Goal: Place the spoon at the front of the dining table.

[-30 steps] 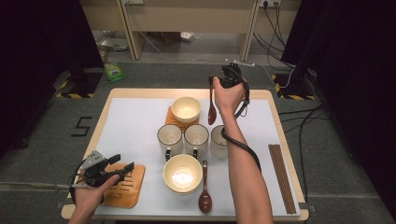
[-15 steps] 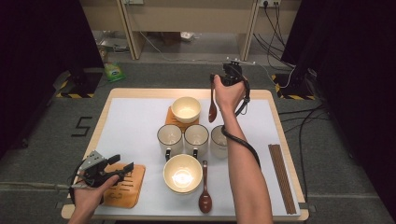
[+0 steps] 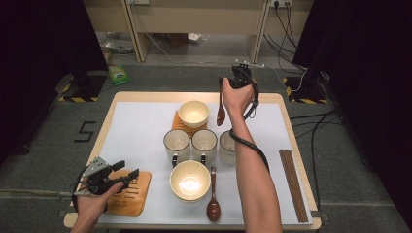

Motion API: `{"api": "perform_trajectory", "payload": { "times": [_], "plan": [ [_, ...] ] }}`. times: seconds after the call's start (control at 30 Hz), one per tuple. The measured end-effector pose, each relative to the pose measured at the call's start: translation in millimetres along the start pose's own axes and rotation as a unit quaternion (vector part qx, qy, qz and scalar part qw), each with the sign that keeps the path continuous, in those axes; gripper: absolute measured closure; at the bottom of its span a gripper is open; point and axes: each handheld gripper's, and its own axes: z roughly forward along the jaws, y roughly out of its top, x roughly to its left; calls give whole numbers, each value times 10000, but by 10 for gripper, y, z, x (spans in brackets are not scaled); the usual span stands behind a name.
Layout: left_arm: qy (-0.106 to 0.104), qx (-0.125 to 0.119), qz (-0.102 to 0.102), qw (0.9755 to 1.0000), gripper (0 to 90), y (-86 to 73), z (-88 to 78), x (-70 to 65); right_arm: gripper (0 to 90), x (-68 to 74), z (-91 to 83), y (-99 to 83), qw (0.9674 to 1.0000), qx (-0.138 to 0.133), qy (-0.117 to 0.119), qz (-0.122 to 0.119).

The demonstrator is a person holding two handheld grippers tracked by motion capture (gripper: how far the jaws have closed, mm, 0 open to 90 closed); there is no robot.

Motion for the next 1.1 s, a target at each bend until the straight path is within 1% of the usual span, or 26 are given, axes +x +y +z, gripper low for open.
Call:
{"api": "perform_trajectory", "payload": {
  "times": [0.6,0.83,1.1],
  "plan": [
    [-12,-3,-6,10000,255,-4,2,-2,844,-15,115,18,10000,-27,-34,68],
    [-8,13,-14,10000,255,-10,3,2,844,9,156,58,9999,-59,-42,89],
    [-16,5,-18,10000,255,-10,2,0,844,9,227,54,9999,-51,-64,125]
  ]
}}
